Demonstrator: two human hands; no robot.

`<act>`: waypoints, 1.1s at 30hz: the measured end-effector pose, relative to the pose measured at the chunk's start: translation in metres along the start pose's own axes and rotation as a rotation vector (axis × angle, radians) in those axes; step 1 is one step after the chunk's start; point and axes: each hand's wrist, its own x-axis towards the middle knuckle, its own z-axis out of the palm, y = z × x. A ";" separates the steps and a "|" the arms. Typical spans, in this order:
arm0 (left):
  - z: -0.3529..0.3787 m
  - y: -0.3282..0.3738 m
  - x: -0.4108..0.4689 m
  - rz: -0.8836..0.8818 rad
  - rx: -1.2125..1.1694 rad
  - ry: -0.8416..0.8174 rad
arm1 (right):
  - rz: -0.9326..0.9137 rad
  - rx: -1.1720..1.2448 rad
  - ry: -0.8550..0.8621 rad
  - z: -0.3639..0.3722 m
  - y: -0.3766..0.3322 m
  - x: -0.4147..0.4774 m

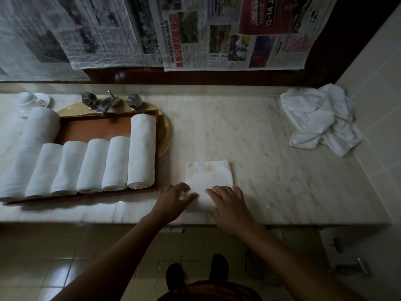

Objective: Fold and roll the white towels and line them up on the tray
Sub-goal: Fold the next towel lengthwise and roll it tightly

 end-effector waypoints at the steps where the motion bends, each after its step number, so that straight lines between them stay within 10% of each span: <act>1: 0.000 0.002 0.003 -0.016 -0.020 0.023 | 0.003 0.021 -0.030 -0.004 0.001 0.006; 12: -0.004 0.021 0.025 -0.147 -0.100 0.039 | -0.002 -0.121 0.018 -0.001 -0.007 -0.001; 17: 0.012 0.023 0.000 0.130 0.256 0.236 | 0.019 -0.112 -0.008 0.003 0.001 0.007; 33: 0.002 0.022 -0.019 0.335 0.393 -0.119 | 0.048 0.068 -0.339 -0.036 -0.003 -0.004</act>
